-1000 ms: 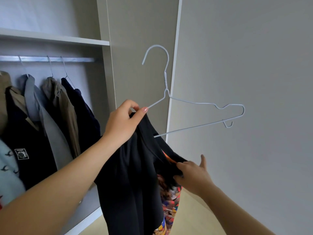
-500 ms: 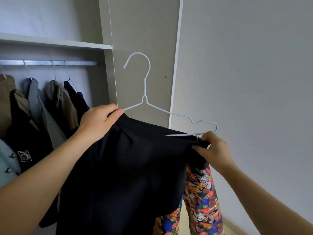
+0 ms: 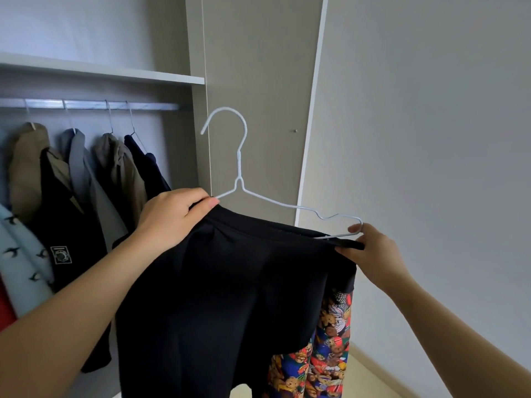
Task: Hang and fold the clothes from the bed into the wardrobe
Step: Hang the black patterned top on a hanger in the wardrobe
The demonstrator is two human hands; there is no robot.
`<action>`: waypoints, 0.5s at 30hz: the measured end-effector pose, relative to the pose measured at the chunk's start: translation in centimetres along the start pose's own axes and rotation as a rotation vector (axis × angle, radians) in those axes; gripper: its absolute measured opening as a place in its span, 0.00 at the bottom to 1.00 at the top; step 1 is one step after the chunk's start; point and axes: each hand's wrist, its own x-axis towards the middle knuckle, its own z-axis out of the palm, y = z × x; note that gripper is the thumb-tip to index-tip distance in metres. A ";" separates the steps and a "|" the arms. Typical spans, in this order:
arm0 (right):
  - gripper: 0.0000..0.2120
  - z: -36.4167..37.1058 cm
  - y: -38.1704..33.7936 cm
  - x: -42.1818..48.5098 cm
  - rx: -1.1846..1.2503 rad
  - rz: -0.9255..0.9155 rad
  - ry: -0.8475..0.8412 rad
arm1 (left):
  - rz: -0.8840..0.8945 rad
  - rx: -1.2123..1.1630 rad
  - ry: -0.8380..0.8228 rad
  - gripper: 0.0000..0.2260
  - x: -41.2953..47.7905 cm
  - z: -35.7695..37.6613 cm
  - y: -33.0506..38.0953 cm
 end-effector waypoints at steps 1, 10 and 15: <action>0.15 -0.1 -0.2 0.0 -0.060 -0.031 -0.011 | 0.016 0.012 0.011 0.14 -0.1 -0.1 0.2; 0.11 -0.9 0.3 -0.7 -0.541 -0.714 0.008 | 0.296 0.201 0.053 0.29 -0.6 -1.8 0.1; 0.12 -1.2 -0.4 -0.6 -0.516 -0.801 0.083 | 0.247 0.210 0.098 0.31 -0.8 -2.7 -0.4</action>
